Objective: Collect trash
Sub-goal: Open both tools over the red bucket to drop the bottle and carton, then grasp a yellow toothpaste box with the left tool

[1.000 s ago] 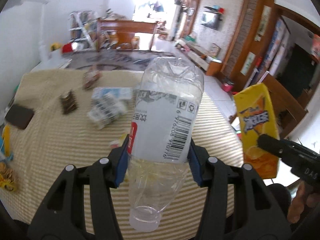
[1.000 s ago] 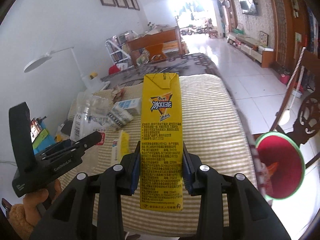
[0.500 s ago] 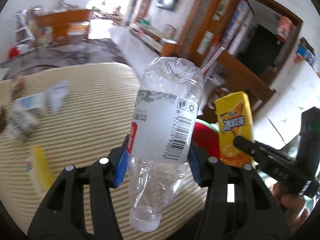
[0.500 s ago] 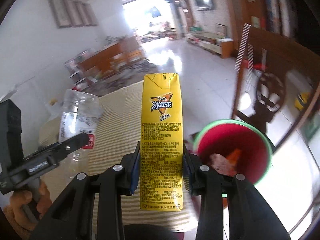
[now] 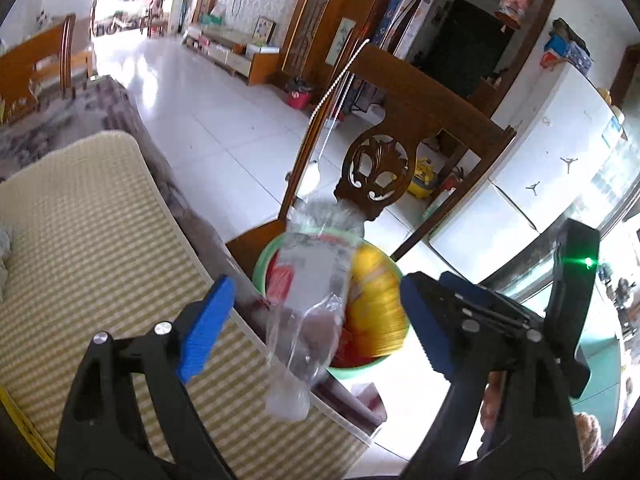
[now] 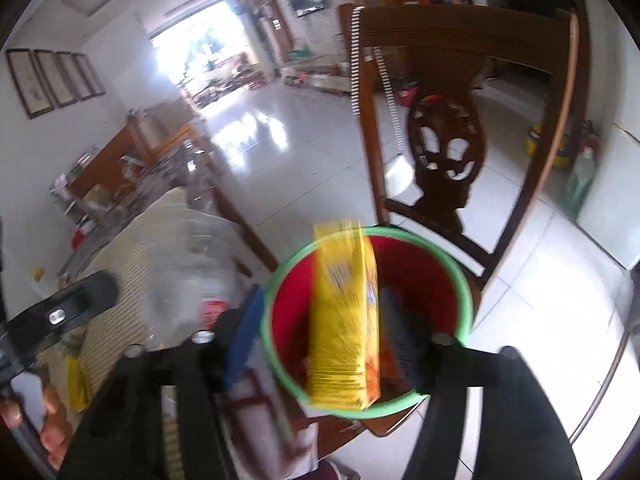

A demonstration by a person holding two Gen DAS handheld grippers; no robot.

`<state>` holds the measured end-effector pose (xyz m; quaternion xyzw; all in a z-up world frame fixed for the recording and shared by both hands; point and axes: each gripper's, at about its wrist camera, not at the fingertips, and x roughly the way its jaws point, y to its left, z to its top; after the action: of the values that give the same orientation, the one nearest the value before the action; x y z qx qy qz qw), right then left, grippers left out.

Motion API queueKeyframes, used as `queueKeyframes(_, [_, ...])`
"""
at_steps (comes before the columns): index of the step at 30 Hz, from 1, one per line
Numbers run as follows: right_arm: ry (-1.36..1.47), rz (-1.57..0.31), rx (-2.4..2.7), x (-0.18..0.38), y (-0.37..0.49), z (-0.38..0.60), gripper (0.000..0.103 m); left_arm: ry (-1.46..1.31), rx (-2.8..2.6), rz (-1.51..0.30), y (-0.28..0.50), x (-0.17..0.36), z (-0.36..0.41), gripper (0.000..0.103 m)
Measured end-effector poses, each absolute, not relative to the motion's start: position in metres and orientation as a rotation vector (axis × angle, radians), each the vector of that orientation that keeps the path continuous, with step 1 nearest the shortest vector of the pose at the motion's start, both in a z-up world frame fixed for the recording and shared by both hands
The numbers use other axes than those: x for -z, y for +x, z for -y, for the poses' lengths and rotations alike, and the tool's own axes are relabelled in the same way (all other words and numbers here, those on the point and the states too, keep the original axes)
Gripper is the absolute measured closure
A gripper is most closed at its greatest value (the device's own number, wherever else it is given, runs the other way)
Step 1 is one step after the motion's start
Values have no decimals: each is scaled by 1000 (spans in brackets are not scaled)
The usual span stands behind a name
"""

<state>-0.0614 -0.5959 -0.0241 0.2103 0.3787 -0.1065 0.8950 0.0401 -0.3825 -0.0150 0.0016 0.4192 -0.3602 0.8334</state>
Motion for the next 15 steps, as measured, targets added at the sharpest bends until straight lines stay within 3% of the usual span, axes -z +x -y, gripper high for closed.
queueKeyframes(5, [451,-791,205,23,-63,594,40,-23,657,-867,31,19,344,18])
queueKeyframes(15, [465,-769,14,-7,-61,535,38,-88,267,-817,9,14,186,15])
